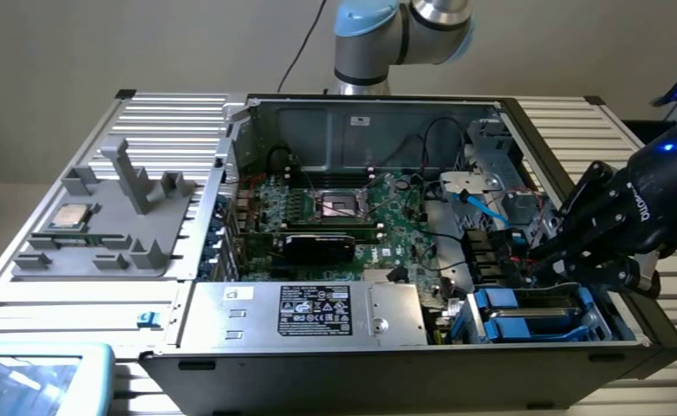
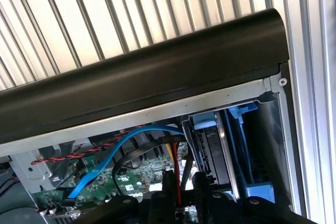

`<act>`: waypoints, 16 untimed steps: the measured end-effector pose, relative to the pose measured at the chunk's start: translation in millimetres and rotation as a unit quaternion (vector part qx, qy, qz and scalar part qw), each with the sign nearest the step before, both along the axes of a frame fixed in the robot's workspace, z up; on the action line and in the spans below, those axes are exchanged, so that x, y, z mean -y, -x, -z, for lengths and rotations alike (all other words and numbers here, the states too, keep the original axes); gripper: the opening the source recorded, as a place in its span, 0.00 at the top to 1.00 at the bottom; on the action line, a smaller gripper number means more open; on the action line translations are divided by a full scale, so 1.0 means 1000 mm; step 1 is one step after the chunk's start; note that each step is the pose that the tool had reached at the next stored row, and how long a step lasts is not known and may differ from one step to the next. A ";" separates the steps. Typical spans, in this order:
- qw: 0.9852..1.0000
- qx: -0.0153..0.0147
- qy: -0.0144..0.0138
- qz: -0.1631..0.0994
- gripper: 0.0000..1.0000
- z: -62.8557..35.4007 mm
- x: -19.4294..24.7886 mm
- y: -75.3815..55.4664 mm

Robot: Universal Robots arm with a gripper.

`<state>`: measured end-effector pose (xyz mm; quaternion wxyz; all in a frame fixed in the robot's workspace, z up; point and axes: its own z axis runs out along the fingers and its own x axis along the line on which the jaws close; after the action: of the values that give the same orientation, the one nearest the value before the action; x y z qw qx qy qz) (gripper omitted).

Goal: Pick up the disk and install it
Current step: 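Insert the first disk wire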

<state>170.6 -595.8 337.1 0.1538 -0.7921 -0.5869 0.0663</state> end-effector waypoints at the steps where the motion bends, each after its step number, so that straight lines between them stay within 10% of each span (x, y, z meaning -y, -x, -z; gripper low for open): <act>1: 1.000 0.000 0.000 0.000 0.77 0.0000 0.0000 0.000; 13: 1.000 0.000 -0.001 0.000 0.85 -0.0001 0.0000 -0.001; 16: 1.000 0.004 0.000 0.000 0.85 -0.0014 0.0000 0.000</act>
<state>170.8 -595.8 338.5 0.1512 -0.7924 -0.5876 0.0628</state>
